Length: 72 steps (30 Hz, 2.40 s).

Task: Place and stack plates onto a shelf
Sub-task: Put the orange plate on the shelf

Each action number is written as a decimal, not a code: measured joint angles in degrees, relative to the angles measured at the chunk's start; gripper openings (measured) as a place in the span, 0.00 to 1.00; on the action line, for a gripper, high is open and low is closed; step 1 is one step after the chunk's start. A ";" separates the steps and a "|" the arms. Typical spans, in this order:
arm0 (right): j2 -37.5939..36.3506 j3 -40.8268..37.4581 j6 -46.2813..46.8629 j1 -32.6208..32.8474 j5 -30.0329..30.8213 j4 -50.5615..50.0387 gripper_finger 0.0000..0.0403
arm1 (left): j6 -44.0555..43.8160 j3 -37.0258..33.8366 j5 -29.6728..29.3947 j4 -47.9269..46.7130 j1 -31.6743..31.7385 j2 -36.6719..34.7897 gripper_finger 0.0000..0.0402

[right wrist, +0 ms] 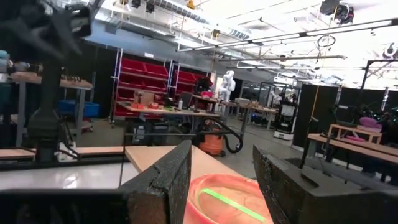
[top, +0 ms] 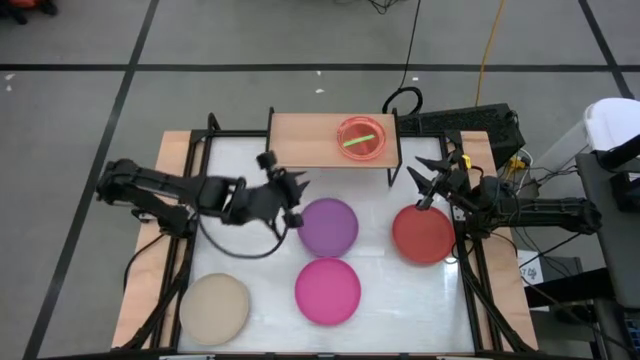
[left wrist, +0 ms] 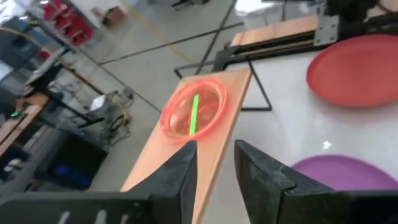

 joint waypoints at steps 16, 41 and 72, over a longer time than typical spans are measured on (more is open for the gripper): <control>1.29 0.00 1.45 0.00 -0.08 -1.29 0.38 | -4.80 -38.34 -6.20 39.47 -10.64 -14.43 0.25; 16.81 15.80 7.95 0.08 -13.04 -35.11 0.38 | -5.55 -46.27 -6.07 54.99 -9.22 -14.41 0.25; 24.24 15.80 42.19 29.97 -21.53 -60.03 0.38 | -6.44 -46.22 -2.18 54.84 -9.20 -14.39 0.25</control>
